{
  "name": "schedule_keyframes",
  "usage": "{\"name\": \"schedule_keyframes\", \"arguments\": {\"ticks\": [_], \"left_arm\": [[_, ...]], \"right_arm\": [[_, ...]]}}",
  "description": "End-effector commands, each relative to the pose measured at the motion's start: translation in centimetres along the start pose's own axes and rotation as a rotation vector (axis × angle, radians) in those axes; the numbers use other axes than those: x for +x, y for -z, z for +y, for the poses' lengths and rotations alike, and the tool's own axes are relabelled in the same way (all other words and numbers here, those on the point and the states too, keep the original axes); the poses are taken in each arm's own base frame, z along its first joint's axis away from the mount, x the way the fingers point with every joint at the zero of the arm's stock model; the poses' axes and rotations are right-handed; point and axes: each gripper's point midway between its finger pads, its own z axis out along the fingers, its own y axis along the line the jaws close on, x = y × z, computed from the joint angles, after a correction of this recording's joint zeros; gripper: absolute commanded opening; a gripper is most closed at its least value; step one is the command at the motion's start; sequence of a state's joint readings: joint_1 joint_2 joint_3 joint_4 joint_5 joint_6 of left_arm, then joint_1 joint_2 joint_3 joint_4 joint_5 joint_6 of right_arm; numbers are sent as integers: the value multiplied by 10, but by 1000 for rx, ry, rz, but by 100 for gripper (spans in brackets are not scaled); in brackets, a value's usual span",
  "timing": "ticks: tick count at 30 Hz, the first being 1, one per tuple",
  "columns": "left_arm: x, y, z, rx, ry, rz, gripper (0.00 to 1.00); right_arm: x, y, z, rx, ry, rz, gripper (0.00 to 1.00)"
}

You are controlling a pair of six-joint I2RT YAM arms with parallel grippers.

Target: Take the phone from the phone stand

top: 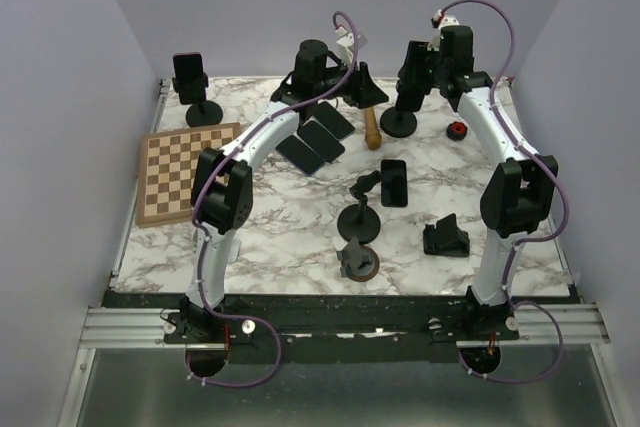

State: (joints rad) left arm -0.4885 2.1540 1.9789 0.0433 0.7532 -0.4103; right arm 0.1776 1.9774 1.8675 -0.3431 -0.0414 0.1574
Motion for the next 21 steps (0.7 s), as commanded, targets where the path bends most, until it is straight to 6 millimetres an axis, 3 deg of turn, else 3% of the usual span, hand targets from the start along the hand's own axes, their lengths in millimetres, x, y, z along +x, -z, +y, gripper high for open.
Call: {"name": "schedule_keyframes", "arguments": {"ticks": [1,7,14,21], "left_arm": [[0,-15,-11,143,-3,-15,54],[5,-33,14,125,19,-43,63],[9,-55,41,84,94,-109,63],[14,-64,54,52,116,-141,61]], "right_arm": [[1,3,26,-93,-63,47,1],[3,6,36,-149,-64,79,1],[13,9,39,-173,-51,119,1],[20,8,38,-175,-40,138,1]]}}
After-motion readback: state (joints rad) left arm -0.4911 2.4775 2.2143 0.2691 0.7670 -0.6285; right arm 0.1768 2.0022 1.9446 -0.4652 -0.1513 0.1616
